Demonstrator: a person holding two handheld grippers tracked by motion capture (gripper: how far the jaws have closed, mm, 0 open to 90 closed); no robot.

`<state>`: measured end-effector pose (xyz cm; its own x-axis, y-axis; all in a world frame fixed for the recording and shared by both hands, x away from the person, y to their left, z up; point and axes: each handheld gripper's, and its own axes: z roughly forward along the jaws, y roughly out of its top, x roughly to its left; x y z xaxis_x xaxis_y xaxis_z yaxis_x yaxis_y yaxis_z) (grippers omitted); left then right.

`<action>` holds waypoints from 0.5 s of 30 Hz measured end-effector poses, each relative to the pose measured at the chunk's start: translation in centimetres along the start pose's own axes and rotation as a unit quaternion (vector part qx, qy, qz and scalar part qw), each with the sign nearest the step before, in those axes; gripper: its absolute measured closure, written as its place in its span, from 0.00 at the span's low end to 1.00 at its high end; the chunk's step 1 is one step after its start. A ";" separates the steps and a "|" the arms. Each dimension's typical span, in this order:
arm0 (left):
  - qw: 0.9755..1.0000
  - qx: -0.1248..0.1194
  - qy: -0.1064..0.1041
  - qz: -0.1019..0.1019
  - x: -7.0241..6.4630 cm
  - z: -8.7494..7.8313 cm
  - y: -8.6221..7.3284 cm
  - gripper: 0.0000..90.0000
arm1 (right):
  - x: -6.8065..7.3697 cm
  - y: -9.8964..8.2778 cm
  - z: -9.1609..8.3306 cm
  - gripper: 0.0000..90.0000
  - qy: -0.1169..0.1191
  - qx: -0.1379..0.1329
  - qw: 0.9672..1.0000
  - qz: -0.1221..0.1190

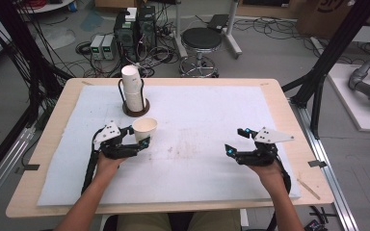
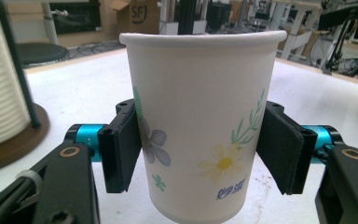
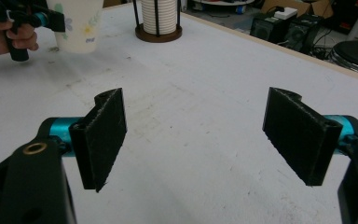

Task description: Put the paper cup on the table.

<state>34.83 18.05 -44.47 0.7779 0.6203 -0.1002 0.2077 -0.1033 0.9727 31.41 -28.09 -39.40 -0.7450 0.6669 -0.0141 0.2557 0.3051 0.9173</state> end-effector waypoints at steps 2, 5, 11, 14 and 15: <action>1.000 0.015 0.001 0.002 -0.1 0.6 -0.2 0.38 | 0.0 0.0 0.0 0.24 0.001 0.001 1.000 0.001; 0.999 0.037 0.004 0.006 -0.2 1.2 -0.6 0.38 | 0.0 0.0 0.1 0.24 0.001 0.001 1.000 -0.001; 0.998 0.057 0.020 0.011 -0.4 1.4 -0.6 0.39 | 0.0 0.0 0.1 0.24 0.002 0.002 1.000 -0.001; 0.995 0.095 0.036 0.012 -0.5 1.6 -0.5 0.39 | 0.1 0.1 0.2 0.24 0.004 0.001 1.000 -0.001; 0.995 0.094 0.036 0.010 -0.5 1.6 -0.5 0.39 | 0.1 0.1 0.2 0.24 0.003 0.001 1.000 -0.001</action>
<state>35.28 16.57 -45.21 0.7401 0.6699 -0.0593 0.3055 -0.2563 0.9170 31.47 -27.87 -39.38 -0.7498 0.6615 -0.0139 0.2549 0.3082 0.9165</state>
